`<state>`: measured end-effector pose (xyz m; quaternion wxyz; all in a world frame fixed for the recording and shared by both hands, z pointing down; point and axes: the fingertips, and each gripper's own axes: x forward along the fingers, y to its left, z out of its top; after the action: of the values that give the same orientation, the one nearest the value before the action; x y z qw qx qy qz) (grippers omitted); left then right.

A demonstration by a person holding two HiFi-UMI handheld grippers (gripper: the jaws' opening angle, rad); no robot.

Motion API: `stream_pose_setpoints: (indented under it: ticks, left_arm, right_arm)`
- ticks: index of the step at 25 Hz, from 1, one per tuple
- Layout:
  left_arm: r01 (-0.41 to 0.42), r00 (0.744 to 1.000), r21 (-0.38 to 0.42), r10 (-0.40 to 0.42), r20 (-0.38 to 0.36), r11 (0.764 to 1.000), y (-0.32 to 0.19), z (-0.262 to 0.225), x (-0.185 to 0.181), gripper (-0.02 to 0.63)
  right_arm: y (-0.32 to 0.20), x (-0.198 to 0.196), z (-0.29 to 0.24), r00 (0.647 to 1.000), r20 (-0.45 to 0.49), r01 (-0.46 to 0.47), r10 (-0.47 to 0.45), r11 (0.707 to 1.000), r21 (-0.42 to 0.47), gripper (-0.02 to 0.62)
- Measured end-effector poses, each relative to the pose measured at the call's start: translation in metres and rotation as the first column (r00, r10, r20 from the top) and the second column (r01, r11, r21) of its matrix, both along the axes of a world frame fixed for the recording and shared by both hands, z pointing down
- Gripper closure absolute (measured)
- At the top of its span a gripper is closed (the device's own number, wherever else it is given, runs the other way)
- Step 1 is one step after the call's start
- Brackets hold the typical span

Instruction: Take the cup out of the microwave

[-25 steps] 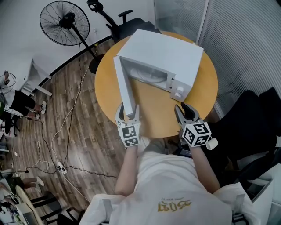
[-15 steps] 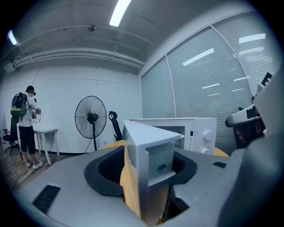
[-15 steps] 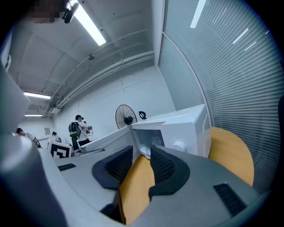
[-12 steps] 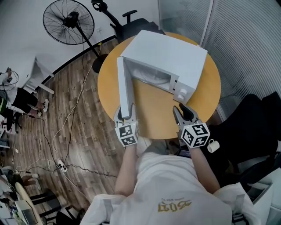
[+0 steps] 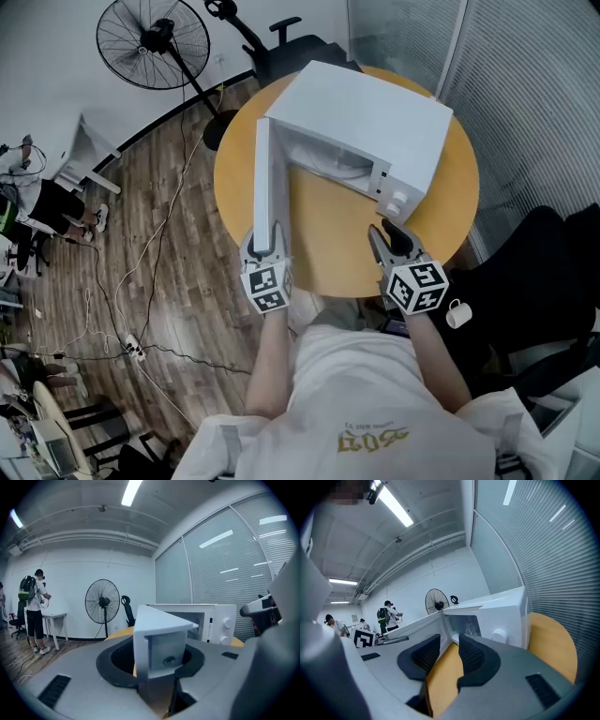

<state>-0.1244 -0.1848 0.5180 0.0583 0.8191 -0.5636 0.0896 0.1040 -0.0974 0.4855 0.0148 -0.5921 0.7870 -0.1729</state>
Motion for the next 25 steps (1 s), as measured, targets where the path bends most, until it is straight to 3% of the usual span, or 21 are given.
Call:
stream_pose_setpoints:
  ticks: [15,25]
  left_arm:
    - [-0.027,0.999,-0.035,0.026,-0.027,0.999,0.002,-0.001,-0.003,0.436]
    - [-0.062,0.997,-0.037,0.060,-0.037,0.997,-0.002,0.001,-0.017,0.436]
  right_arm:
    - [-0.047,-0.020,0.000,0.997,0.014,0.081,-0.081,0.997,-0.001,0.474]
    - [-0.093,-0.043,0.020,0.992,0.032,0.125,-0.123,0.990,-0.059,0.472]
